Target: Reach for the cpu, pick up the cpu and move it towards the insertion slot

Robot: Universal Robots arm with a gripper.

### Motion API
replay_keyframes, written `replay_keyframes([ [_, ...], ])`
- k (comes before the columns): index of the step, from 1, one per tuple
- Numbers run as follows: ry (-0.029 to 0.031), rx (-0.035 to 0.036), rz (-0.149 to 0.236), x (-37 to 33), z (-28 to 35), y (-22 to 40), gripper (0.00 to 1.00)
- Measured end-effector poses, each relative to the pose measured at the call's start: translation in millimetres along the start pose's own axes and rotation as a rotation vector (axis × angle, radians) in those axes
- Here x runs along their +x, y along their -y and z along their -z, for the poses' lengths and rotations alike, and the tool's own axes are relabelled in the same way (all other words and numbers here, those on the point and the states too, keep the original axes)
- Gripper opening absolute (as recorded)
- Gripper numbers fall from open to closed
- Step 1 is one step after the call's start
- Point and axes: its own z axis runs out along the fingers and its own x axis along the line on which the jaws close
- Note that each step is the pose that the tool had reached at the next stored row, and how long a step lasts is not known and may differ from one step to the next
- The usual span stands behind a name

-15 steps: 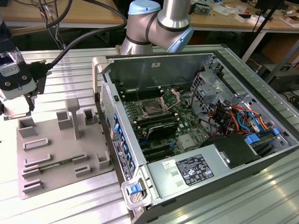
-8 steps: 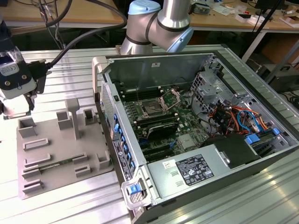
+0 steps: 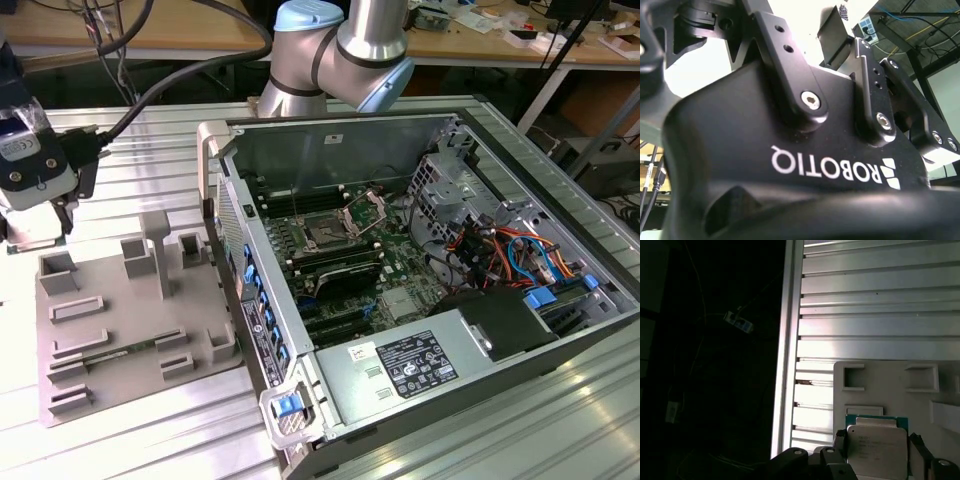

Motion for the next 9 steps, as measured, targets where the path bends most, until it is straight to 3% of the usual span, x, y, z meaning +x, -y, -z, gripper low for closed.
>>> replay_keyframes([
  [9, 0.0004, -0.0075, 0.0, 0.0, 1.5, -0.2, 0.55],
])
